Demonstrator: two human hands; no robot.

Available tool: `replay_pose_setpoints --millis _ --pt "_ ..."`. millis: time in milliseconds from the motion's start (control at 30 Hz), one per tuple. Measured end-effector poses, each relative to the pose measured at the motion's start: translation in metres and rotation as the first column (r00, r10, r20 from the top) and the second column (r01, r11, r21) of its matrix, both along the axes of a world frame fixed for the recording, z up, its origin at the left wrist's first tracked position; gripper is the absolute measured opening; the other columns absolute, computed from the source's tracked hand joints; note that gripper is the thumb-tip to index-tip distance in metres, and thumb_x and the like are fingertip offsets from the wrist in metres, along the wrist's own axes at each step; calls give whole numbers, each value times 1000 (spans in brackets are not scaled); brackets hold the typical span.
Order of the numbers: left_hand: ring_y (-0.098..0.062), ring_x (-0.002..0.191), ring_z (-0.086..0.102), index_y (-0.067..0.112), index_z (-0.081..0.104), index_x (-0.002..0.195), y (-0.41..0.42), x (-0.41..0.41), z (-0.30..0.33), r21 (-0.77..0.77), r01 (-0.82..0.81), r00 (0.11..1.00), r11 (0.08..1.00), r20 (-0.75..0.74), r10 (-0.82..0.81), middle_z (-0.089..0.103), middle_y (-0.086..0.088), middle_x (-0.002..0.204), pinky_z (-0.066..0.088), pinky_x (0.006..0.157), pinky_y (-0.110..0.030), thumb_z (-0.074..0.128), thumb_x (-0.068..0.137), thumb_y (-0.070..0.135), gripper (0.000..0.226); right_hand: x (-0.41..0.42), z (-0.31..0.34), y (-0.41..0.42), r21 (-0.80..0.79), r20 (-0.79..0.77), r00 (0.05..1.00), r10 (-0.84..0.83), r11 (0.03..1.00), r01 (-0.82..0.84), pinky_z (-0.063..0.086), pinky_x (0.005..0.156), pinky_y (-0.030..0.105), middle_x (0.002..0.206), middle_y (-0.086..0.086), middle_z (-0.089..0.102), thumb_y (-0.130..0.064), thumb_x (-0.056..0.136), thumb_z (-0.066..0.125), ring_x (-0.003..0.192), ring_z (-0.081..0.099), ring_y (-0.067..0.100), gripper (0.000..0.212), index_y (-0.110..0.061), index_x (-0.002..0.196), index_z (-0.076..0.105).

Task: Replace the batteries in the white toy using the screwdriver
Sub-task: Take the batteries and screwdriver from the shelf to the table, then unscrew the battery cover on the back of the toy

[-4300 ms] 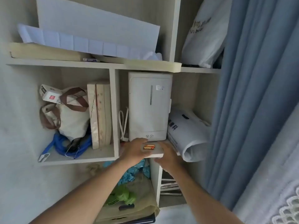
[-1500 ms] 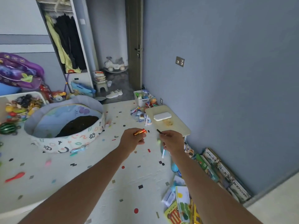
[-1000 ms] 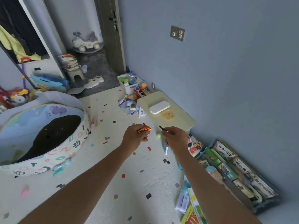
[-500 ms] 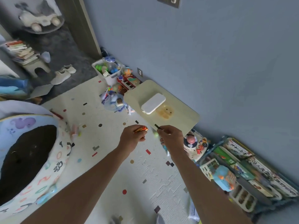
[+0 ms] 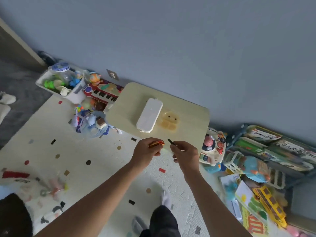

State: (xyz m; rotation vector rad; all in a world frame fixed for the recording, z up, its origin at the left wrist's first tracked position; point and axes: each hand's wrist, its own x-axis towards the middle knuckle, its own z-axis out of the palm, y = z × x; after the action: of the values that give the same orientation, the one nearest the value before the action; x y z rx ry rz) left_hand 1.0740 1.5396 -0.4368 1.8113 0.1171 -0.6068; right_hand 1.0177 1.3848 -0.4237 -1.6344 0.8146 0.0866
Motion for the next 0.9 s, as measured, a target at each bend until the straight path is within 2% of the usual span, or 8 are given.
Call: replay_pose_setpoints --millis 100,267,467,567,667,767,900 --pt "-14 75 71 6 74 111 -9 38 -34 -7 106 994 994 -26 -106 74 -6 87 63 77 -33 72 89 13 23 26 -30 -2 -10 4 998 -59 998 59 60 55 30 77 0 76 -14 87 72 58 66 15 11 -17 95 79" --pt "-14 74 70 8 74 111 -31 94 -95 -22 226 972 974 -63 -227 73 -4 83 62 76 -30 71 91 15 21 75 -81 -13 3 22 987 -158 987 158 59 54 27 79 -5 77 -14 88 72 61 68 13 16 -30 87 76" --pt "-10 70 68 11 75 109 -44 136 -179 3 307 951 952 -40 -307 71 2 76 59 68 -24 69 92 13 18 109 -151 -19 48 17 963 -271 962 270 59 56 29 78 -4 77 -11 87 72 59 67 10 13 -23 90 79" --pt "-4 69 67 14 74 109 -45 146 -223 73 407 911 911 36 -410 71 7 78 54 66 -16 66 94 14 17 117 -189 -18 58 21 944 -329 943 327 57 56 28 76 -1 77 -10 87 73 58 66 9 13 -20 91 80" --pt "1 76 64 17 72 112 -46 150 -267 159 512 834 844 142 -533 71 8 91 47 72 -9 66 94 19 19 125 -223 -15 77 35 920 -391 919 388 56 56 28 73 0 76 -10 86 74 58 66 11 14 -22 90 80" --pt "5 94 59 17 69 117 -44 152 -309 268 588 698 763 309 -646 69 3 104 43 86 -7 68 92 13 26 133 -250 -10 76 61 892 -448 893 444 55 56 28 71 1 76 -11 86 75 59 67 13 14 -24 88 80" --pt "-11 103 53 15 67 123 -40 155 -344 419 609 512 673 440 -738 64 -1 105 37 92 -9 67 90 15 33 132 -267 -5 113 129 840 -528 849 516 54 56 27 67 1 73 -10 87 75 57 64 13 11 -19 90 80"
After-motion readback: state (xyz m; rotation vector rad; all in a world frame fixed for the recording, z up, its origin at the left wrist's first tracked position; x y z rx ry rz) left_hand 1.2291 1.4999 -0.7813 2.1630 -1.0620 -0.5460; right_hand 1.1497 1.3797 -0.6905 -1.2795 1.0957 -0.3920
